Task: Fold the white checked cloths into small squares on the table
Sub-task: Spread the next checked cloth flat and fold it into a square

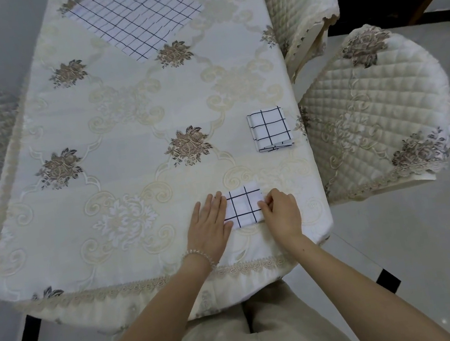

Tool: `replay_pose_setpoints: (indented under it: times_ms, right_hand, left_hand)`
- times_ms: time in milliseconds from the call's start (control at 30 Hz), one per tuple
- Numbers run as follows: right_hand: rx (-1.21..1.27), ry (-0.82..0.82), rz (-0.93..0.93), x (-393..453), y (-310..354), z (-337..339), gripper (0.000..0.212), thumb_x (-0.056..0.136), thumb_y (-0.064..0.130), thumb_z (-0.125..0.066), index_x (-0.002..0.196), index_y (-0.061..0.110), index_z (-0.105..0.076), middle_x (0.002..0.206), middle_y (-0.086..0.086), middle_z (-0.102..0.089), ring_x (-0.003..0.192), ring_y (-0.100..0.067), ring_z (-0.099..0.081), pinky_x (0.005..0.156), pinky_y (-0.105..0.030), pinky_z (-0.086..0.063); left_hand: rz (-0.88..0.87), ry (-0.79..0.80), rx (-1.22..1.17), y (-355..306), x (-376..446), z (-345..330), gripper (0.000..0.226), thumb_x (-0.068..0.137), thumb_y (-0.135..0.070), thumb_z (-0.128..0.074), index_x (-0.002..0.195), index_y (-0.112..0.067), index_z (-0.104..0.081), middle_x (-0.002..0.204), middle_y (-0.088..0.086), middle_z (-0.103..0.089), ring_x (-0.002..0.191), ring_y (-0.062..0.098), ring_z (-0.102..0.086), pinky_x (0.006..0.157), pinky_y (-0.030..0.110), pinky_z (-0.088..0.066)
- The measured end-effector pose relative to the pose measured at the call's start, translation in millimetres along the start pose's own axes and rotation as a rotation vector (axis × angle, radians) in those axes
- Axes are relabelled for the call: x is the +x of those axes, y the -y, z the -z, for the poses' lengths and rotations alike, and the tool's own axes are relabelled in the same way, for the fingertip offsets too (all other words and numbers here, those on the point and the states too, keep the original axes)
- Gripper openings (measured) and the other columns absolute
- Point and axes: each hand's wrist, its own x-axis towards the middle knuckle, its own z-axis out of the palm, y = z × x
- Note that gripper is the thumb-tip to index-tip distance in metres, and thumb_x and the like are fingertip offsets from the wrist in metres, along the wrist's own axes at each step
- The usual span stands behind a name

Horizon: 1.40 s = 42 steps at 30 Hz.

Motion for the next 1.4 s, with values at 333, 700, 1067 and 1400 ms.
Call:
replay_pose_setpoints:
  times_ms: [333,700,1067,1400]
  right_hand:
    - [-0.048,-0.087,0.093,-2,11,-3,0.011,0.093,0.019,-0.055,0.086,0.011,-0.052,0.082,-0.003,-0.054,0.084,-0.021,-0.046,0.069,-0.032,-0.040]
    - [-0.304,0.209,0.536,4,38,-63,0.059,0.099,0.043,-0.012,0.153,0.018,-0.014,0.159,0.003,-0.017,0.148,-0.013,-0.006,0.119,-0.035,-0.001]
    - [-0.396,0.134,0.467,20,-3,-37,0.057,0.100,0.033,-0.023,0.153,0.014,-0.016,0.160,0.001,-0.013,0.148,-0.015,-0.008,0.120,-0.037,-0.007]
    - [-0.411,0.226,0.470,25,11,-21,0.056,0.094,0.033,-0.028,0.144,0.010,-0.039,0.151,-0.006,-0.038,0.140,-0.027,-0.034,0.114,-0.040,-0.027]
  left_hand:
    - [0.020,-0.047,-0.096,0,-2,-6,0.060,0.095,-0.041,-0.022,0.145,-0.009,-0.030,0.153,0.007,-0.029,0.140,0.025,-0.030,0.110,0.045,-0.018]
    - [-0.008,-0.003,0.021,-3,1,-11,0.066,0.091,-0.040,-0.005,0.150,-0.013,0.001,0.157,0.006,0.009,0.145,0.025,0.013,0.118,0.046,0.003]
    - [-0.008,-0.026,-0.094,7,1,-13,0.061,0.100,-0.039,0.002,0.148,-0.008,-0.018,0.157,0.006,-0.019,0.144,0.023,-0.018,0.111,0.044,-0.017]
    - [-0.009,0.033,-0.030,4,2,-2,0.058,0.096,-0.042,-0.002,0.141,-0.015,0.023,0.152,-0.001,0.026,0.144,0.020,0.016,0.117,0.040,0.005]
